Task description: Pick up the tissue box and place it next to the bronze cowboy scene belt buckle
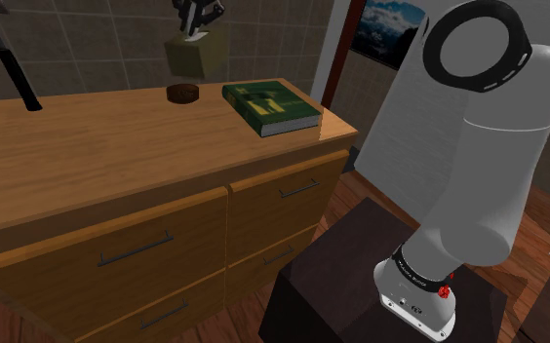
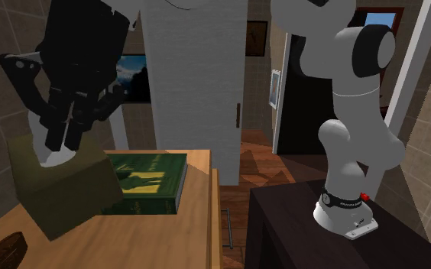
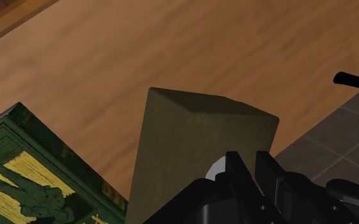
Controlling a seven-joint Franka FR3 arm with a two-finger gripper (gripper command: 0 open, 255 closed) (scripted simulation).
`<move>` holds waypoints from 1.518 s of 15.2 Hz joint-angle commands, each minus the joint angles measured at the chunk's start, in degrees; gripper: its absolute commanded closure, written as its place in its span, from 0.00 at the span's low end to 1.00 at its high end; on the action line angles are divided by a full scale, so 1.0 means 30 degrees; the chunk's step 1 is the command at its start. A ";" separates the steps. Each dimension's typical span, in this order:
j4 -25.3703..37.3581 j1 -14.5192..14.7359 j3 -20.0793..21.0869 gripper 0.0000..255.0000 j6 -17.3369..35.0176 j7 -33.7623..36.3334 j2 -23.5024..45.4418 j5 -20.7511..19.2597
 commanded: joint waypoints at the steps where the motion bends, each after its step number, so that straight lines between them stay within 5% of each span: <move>1: -0.0980 -0.0070 0.0004 1.00 0.0708 -0.0018 -0.0286 0.0059; 23: -0.7880 -0.0390 -0.0039 1.00 0.6785 -0.0172 -0.1113 0.0265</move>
